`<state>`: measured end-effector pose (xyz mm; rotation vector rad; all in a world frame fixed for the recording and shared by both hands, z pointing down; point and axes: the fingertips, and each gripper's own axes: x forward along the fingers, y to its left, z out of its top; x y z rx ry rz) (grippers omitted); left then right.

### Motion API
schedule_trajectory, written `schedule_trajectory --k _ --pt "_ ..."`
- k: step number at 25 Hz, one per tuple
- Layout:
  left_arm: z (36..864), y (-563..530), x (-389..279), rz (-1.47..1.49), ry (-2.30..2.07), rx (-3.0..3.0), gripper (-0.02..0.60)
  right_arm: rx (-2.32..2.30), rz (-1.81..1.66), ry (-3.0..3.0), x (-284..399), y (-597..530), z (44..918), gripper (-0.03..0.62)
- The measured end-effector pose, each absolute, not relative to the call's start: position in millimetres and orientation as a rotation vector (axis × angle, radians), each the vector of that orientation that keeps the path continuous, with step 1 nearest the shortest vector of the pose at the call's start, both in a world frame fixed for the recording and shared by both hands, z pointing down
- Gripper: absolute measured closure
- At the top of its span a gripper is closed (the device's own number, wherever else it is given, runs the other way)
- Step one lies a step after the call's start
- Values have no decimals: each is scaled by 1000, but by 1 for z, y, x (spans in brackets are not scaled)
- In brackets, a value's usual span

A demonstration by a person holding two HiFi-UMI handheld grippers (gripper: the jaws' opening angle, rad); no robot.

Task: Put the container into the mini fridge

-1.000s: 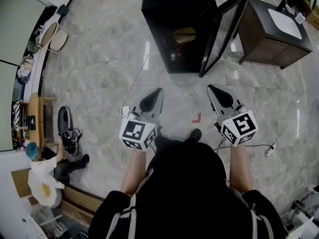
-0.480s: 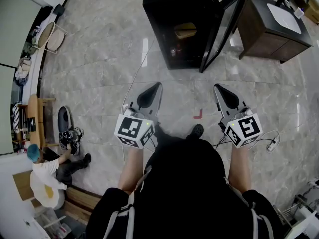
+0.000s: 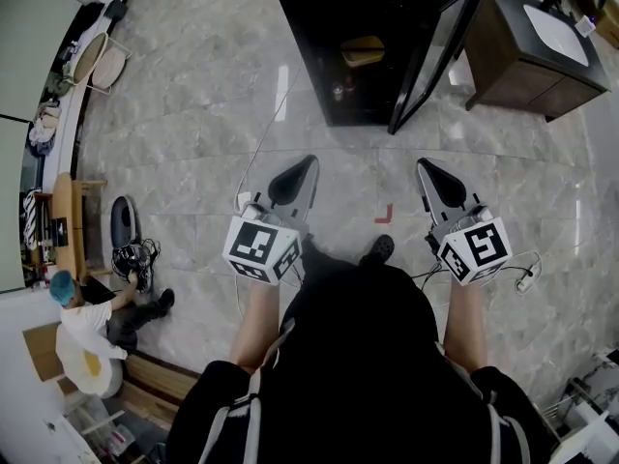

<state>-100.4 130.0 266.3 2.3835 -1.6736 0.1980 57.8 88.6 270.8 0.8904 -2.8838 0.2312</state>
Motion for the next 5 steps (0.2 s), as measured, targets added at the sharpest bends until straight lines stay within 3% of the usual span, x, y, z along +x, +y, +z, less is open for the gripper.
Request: schedule_trajectory --k 5 --pt "266 131 -98 202 -1670 2389 548 886 230 -2899 58 91 272 576"
